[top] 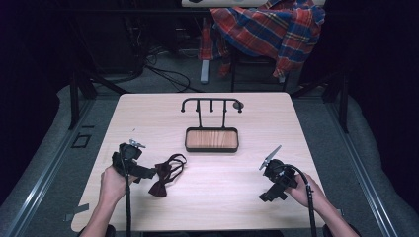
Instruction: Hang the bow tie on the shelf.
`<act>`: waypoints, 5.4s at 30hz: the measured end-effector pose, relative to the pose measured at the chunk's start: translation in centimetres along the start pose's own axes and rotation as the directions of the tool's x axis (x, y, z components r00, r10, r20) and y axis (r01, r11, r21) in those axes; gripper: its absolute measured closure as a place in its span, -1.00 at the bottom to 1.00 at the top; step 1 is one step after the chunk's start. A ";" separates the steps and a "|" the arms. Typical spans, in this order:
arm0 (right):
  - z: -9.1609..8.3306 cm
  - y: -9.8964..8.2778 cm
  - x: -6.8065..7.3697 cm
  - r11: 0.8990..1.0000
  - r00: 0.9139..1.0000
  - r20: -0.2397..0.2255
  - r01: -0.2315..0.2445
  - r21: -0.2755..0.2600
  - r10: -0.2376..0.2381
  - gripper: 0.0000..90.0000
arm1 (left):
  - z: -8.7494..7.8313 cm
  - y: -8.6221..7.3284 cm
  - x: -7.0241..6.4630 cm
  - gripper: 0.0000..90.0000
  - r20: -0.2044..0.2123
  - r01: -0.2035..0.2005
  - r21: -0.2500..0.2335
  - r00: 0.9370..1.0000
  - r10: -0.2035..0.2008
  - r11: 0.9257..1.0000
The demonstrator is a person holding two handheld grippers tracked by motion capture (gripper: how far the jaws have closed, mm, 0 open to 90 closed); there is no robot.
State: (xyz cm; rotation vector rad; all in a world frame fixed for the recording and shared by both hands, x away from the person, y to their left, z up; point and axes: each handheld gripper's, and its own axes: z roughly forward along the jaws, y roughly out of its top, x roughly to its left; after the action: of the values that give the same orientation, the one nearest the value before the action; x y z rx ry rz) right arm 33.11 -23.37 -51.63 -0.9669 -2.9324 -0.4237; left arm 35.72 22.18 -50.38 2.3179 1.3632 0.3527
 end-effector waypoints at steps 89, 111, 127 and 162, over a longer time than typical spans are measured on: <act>0.8 0.3 0.1 1.000 0.999 -0.048 0.003 0.030 -0.002 -0.65 | 8.0 6.9 -4.1 0.45 0.121 -0.320 0.130 0.944 0.306 0.938; 0.8 0.3 0.2 0.999 0.999 -0.044 0.009 0.043 -0.007 -0.65 | 8.1 6.5 -4.2 0.95 0.089 -0.350 0.176 0.936 0.340 0.920; 0.8 0.2 0.0 0.999 0.999 -0.047 -0.003 0.033 0.005 -0.65 | 6.0 6.9 -3.4 0.95 0.067 -0.308 0.100 0.951 0.303 0.946; 0.8 0.3 0.0 0.999 0.998 -0.056 0.006 0.042 -0.004 -0.65 | 2.3 7.7 -1.8 0.95 -0.004 -0.162 -0.030 0.987 0.162 0.986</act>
State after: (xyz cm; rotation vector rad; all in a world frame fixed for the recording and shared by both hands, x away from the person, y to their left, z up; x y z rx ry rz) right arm 33.33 -22.92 -52.37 -0.9271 -2.8822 -0.3807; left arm 41.73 16.78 -48.68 2.4105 1.1646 0.4217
